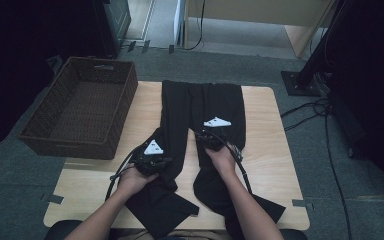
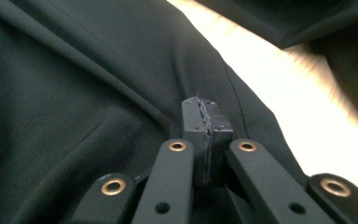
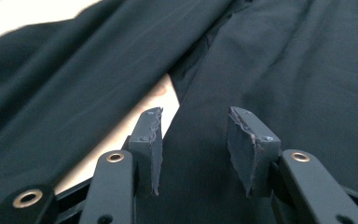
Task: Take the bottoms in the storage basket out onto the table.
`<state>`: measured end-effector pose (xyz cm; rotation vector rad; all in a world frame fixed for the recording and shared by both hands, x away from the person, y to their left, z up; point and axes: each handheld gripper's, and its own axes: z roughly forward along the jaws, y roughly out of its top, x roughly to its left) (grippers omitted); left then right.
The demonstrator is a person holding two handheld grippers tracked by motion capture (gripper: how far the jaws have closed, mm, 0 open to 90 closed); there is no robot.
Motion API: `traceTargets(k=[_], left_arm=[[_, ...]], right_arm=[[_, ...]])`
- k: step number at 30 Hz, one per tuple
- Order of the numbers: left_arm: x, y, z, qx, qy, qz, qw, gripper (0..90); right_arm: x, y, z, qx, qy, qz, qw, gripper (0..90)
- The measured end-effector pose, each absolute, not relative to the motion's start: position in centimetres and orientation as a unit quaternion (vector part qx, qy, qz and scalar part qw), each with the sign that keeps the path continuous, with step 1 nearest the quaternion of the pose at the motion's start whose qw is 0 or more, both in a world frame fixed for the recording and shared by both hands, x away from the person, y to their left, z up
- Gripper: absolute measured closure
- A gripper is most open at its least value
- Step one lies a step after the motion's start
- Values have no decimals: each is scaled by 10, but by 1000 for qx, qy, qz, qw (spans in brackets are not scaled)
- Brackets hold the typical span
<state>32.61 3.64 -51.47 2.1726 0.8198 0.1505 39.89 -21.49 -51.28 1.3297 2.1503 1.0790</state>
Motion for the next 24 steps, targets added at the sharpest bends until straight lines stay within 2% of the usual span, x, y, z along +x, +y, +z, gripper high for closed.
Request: traceTargets(k=[2, 4, 8, 15, 24], left_arm=[[327, 39, -513, 854, 326, 57, 403, 900], [327, 41, -510, 849, 329, 58, 410, 900], [328, 47, -502, 840, 333, 65, 423, 900], [332, 69, -488, 819, 361, 77, 440, 877], [348, 70, -478, 816, 372, 96, 431, 655]], right_arm=[[404, -210, -518, 476, 771, 372, 202, 576], [406, -208, -520, 474, 771, 367, 215, 635], [405, -211, -518, 478, 774, 349, 226, 884], [393, -241, -509, 490, 774, 332, 225, 900], [364, -273, -504, 484, 782, 315, 235, 900]])
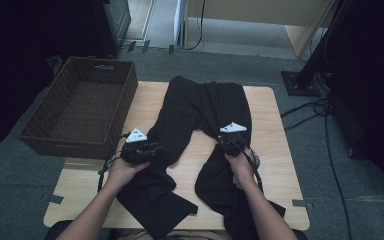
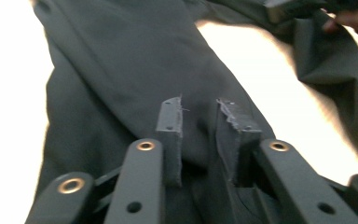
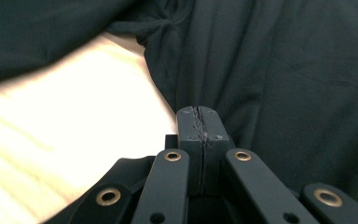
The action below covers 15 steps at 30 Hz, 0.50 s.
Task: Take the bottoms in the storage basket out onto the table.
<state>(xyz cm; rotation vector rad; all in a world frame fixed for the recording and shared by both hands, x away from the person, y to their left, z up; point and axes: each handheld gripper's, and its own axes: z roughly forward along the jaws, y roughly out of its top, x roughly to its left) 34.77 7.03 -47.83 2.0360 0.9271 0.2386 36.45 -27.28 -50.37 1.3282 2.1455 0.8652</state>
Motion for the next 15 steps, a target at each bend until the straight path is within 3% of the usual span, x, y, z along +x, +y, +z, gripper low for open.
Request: traceTargets(k=[15], left_arm=[[380, 12, -495, 846, 346, 70, 399, 534]], right_arm=[[354, -276, -516, 492, 773, 330, 230, 898]])
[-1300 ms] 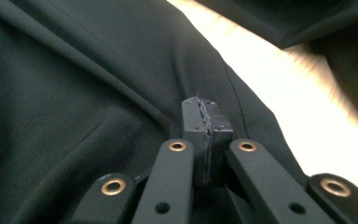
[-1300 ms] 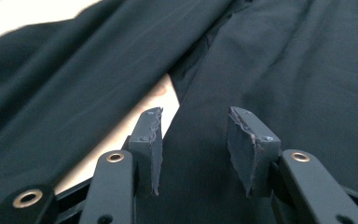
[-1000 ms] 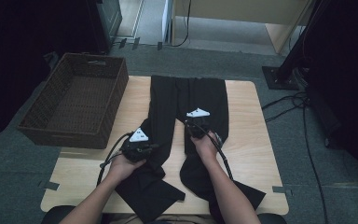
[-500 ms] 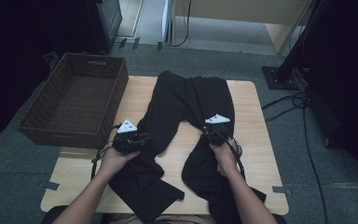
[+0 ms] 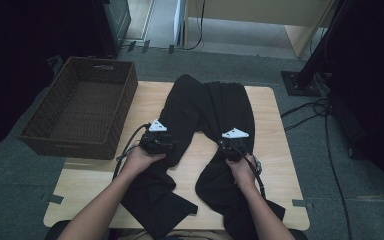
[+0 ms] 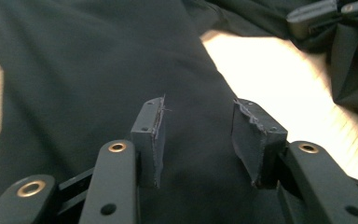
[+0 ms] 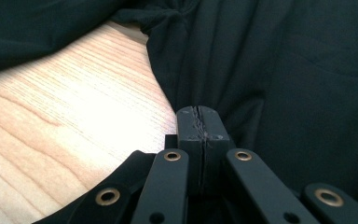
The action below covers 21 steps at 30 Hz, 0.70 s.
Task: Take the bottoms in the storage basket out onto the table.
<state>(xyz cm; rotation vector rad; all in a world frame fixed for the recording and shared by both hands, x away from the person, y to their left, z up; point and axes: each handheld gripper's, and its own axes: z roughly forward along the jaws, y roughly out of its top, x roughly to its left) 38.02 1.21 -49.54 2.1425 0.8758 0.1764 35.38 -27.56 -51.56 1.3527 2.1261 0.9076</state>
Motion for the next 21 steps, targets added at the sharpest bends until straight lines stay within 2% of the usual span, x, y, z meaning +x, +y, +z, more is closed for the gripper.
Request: traceTargets(k=[3, 6, 8, 12, 16, 21], left_arm=[[375, 2, -503, 862, 327, 77, 381, 505], [370, -3, -509, 874, 311, 86, 364, 522], [365, -4, -511, 877, 296, 112, 361, 609], [365, -4, -510, 882, 286, 121, 353, 893], [368, 6, -505, 872, 304, 114, 367, 900], [374, 32, -481, 840, 334, 128, 408, 900]], right_arm=[[353, -276, -517, 492, 770, 334, 232, 898], [353, -276, -517, 491, 771, 333, 233, 897], [353, -276, -517, 492, 770, 333, 234, 897], [352, -275, -517, 490, 770, 333, 236, 897], [351, -274, -518, 489, 769, 334, 240, 897], [351, -275, -518, 488, 770, 333, 240, 897]])
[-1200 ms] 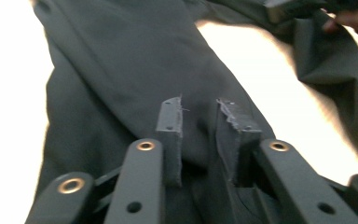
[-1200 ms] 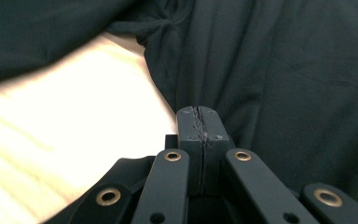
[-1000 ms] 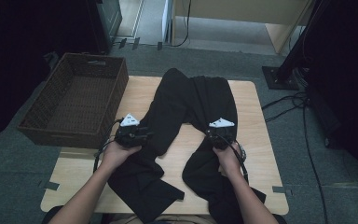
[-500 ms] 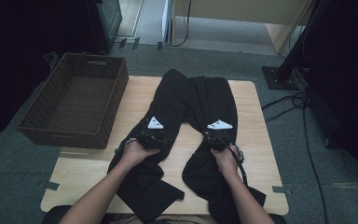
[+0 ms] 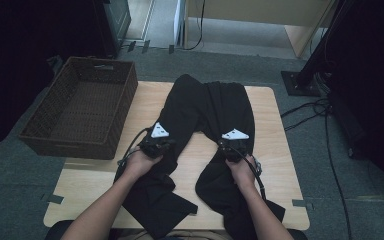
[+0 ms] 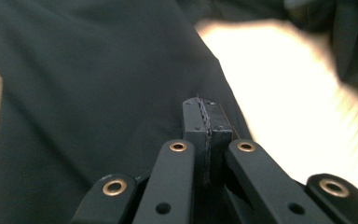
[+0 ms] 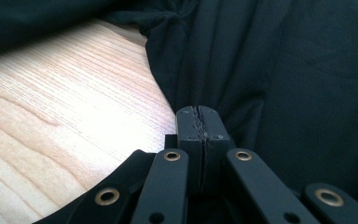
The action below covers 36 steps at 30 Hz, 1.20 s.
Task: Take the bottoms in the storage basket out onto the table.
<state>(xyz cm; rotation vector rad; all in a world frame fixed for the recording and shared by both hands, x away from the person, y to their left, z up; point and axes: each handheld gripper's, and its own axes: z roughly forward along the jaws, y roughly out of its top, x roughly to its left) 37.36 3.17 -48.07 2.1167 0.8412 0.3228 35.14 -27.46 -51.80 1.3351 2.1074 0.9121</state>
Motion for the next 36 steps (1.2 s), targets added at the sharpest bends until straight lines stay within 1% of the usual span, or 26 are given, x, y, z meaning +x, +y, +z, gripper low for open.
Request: traceTargets(k=[3, 7, 12, 13, 15, 17, 20, 24, 26, 29, 32, 36], left_arm=[[380, 50, -470, 826, 354, 146, 414, 900], [388, 72, -468, 819, 385, 161, 394, 900], [391, 75, -478, 827, 390, 167, 368, 900], [391, 75, -479, 829, 390, 158, 369, 900], [390, 74, -479, 829, 386, 145, 378, 825], [388, 70, -476, 827, 374, 136, 396, 777], [387, 61, -475, 836, 356, 130, 397, 751], [386, 50, -477, 838, 345, 114, 408, 683], [383, 44, -477, 840, 336, 105, 414, 671], [381, 35, -483, 851, 325, 101, 400, 614], [384, 32, -494, 858, 326, 106, 383, 586], [389, 32, -507, 865, 330, 122, 358, 598]], right_arm=[[351, -274, -518, 487, 771, 332, 241, 897], [351, -275, -517, 487, 772, 330, 240, 897], [356, -289, -515, 498, 769, 321, 240, 897], [357, -294, -515, 506, 765, 318, 240, 898], [358, -303, -515, 521, 754, 323, 234, 897], [357, -304, -515, 520, 755, 325, 231, 897], [357, -300, -515, 516, 758, 325, 235, 894], [357, -295, -516, 512, 760, 326, 235, 894], [357, -295, -515, 510, 761, 326, 234, 894], [357, -294, -516, 509, 761, 327, 234, 893], [357, -293, -516, 509, 761, 328, 234, 893], [357, -292, -516, 509, 760, 329, 234, 893]])
